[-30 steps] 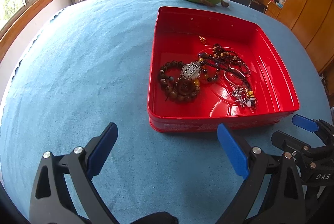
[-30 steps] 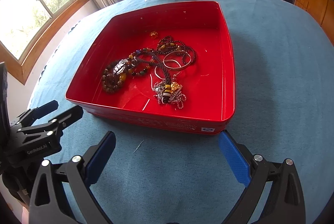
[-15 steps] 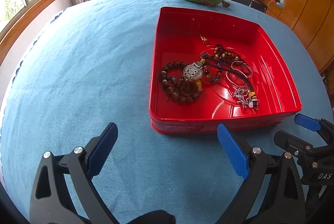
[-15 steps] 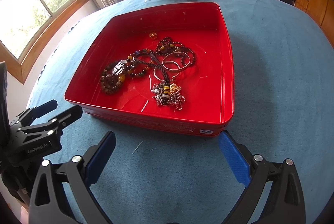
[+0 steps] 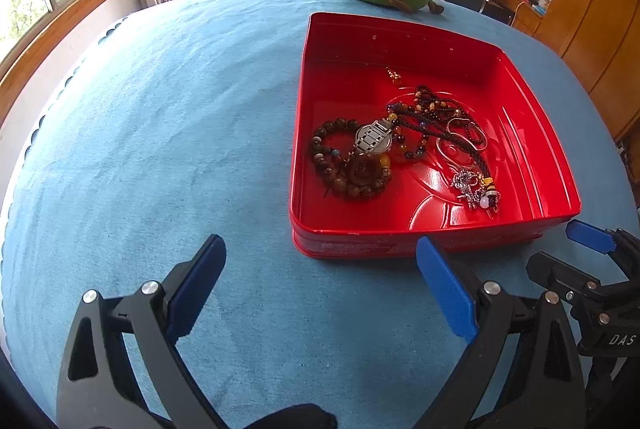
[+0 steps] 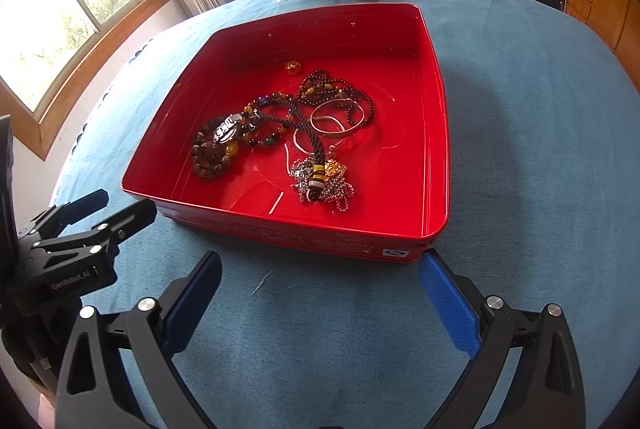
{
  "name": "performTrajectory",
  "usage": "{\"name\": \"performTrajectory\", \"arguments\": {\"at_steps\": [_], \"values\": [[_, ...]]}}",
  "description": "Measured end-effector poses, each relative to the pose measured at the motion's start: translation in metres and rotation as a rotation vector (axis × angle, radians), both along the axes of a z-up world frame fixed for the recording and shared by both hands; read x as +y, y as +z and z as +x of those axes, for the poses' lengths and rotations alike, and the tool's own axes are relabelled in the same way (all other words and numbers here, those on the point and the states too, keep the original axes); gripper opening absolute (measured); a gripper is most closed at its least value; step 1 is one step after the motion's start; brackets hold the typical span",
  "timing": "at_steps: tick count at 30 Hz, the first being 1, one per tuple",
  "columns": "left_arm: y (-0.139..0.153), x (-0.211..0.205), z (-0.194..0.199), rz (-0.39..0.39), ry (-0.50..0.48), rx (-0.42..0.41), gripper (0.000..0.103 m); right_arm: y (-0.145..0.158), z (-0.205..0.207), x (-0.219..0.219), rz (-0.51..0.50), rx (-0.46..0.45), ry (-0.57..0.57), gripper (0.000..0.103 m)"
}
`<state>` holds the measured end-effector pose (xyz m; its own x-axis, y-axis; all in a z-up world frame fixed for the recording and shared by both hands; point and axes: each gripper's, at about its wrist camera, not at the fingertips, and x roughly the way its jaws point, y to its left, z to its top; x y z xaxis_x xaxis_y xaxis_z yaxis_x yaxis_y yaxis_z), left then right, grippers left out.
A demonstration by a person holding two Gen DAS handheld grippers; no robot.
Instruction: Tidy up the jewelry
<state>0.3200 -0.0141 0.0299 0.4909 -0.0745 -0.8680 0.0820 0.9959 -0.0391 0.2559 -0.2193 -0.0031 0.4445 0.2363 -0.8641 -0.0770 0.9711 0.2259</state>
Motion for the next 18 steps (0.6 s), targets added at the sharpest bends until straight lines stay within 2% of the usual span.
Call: {"name": "performTrajectory", "arguments": {"at_steps": [18], "values": [[-0.0024, 0.0005, 0.0011, -0.003, 0.006, 0.005, 0.095, -0.0009, 0.0002, 0.0018, -0.003, 0.0, 0.004, 0.099]]}}
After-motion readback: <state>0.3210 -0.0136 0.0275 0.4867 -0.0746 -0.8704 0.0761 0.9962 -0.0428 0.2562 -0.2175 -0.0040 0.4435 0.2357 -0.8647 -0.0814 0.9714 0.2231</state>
